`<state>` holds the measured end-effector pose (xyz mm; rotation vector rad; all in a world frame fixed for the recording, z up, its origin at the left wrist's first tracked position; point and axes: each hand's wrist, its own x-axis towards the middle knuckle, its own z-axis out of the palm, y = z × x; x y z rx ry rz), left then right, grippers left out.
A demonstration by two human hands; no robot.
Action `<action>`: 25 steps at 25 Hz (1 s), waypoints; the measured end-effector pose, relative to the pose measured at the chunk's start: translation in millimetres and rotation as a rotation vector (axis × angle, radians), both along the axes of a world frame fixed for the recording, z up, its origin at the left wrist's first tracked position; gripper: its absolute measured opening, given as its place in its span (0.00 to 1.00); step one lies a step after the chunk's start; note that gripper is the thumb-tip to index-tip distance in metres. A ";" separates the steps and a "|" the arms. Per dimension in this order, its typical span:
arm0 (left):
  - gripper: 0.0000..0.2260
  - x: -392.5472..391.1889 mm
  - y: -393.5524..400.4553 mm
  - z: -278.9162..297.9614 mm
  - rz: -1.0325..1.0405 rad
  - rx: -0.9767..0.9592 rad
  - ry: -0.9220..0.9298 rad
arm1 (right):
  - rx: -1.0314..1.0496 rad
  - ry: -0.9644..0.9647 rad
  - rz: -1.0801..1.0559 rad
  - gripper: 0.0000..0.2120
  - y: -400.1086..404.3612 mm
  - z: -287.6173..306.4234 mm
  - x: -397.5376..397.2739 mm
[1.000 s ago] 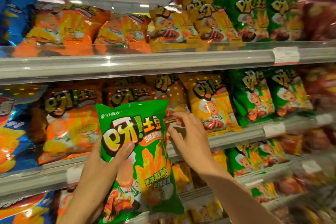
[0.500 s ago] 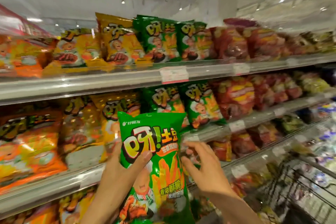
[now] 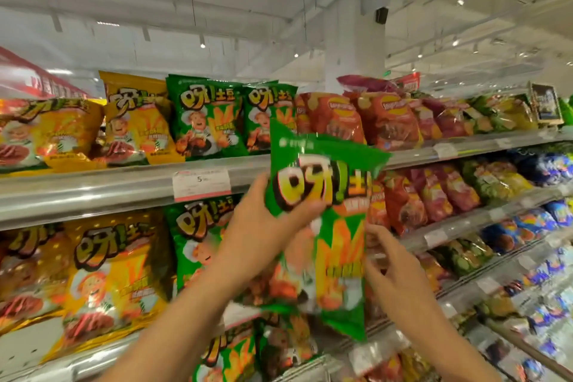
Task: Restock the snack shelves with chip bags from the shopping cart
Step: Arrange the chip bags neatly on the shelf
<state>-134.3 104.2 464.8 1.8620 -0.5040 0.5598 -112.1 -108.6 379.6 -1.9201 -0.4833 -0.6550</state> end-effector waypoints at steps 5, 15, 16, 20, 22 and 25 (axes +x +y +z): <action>0.20 49.5 7.1 113.0 0.070 -0.099 -0.142 | -0.059 -0.081 0.043 0.15 19.0 52.8 51.1; 0.28 183.1 29.7 189.9 0.187 -0.416 -0.013 | -0.106 -0.196 -0.138 0.33 48.1 100.2 153.5; 0.24 189.7 30.8 188.8 0.223 -0.347 0.029 | -0.146 -0.212 -0.146 0.31 47.5 98.5 157.9; 0.18 202.4 30.6 166.9 0.275 -0.041 0.351 | -0.236 -0.321 -0.213 0.29 45.6 92.9 165.5; 0.24 208.7 34.6 156.0 0.275 -0.036 0.422 | -0.249 -0.346 -0.228 0.27 45.4 90.8 167.4; 0.19 195.8 35.6 147.2 0.176 -0.125 0.456 | -0.267 -0.354 -0.256 0.23 47.6 88.3 166.4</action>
